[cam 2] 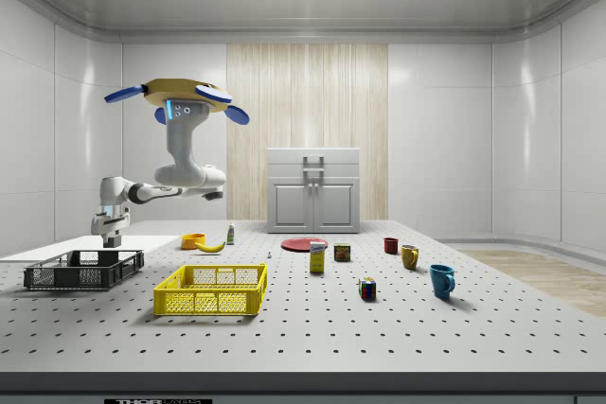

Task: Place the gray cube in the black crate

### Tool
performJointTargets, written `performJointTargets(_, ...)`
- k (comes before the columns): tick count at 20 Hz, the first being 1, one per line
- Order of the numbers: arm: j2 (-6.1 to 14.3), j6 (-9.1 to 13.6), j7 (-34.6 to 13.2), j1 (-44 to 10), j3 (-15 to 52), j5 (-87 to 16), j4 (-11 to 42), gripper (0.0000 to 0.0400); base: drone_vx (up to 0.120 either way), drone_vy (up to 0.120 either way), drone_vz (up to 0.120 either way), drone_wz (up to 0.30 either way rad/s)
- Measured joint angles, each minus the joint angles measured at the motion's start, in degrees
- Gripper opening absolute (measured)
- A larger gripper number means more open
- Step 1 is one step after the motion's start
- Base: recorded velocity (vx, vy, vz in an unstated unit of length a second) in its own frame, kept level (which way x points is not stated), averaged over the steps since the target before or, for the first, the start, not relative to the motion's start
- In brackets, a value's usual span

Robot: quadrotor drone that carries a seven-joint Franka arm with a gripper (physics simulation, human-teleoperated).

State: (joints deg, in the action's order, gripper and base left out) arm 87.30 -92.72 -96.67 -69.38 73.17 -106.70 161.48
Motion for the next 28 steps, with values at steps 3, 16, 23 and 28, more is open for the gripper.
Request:
performJointTargets(3,0.1,-0.1,0.0,0.0,0.0,0.0,0.0,0.025,0.12,0.0,-0.12,0.0)
performJointTargets(16,0.3,-0.8,-0.1,-0.3,-1.3,-1.1,-0.4,0.025,0.098,0.0,-0.049,0.0)
performJointTargets(23,0.2,-2.7,0.0,-1.2,-6.1,-5.6,-2.0,0.025,0.0,0.0,0.0,0.0)
performJointTargets(28,-0.1,-3.0,0.0,-1.4,-7.3,-6.8,-2.5,0.0349,0.0,0.0,0.0,0.0)
